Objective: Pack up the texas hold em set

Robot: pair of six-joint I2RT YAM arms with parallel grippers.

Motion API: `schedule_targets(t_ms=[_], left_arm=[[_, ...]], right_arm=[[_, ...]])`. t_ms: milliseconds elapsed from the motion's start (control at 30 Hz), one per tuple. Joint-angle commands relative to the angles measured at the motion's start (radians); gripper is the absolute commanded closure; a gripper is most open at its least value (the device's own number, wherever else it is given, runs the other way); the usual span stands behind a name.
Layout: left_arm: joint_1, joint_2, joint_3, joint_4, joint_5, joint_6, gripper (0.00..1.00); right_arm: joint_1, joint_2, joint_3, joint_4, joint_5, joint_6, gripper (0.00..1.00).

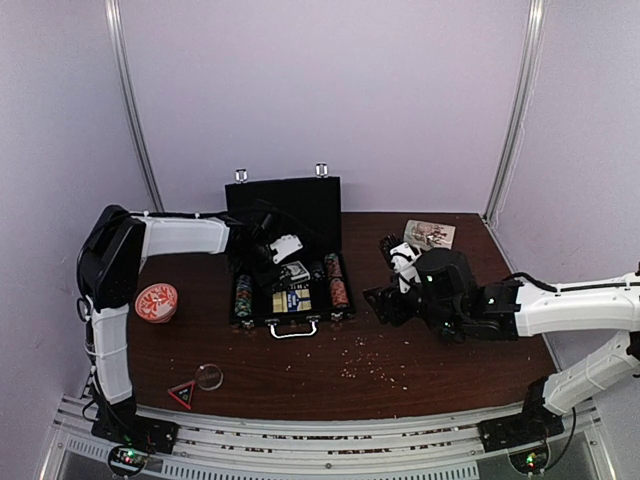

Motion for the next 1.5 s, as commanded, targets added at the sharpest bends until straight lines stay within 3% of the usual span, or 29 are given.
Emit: schedule_targets(t_ms=[0, 233, 333, 500, 667, 967, 1467], left_arm=[[-0.002, -0.014, -0.016, 0.036, -0.147, 0.009, 0.03], [0.001, -0.017, -0.028, 0.105, -0.304, 0.007, 0.03], [0.001, -0.034, -0.04, 0.106, -0.307, -0.004, 0.03], [0.001, -0.128, -0.083, 0.073, -0.086, -0.075, 0.02], [0.05, -0.191, -0.063, 0.05, 0.139, -0.277, 0.03], [0.129, -0.152, -0.083, 0.057, 0.236, -0.721, 0.22], [0.13, -0.053, -0.046, 0.04, 0.227, -0.732, 0.53]], right_arm=[[-0.005, 0.002, -0.01, 0.016, 0.002, 0.004, 0.3], [-0.005, 0.002, -0.012, 0.019, 0.001, 0.004, 0.3], [-0.005, 0.006, -0.01, 0.017, 0.001, 0.006, 0.3], [-0.007, 0.007, -0.011, 0.017, 0.007, 0.004, 0.3], [-0.007, 0.013, -0.009, 0.021, -0.004, 0.007, 0.3], [-0.009, -0.009, -0.018, 0.03, 0.028, 0.038, 0.3], [-0.03, -0.164, -0.105, 0.099, 0.108, 0.062, 0.29]])
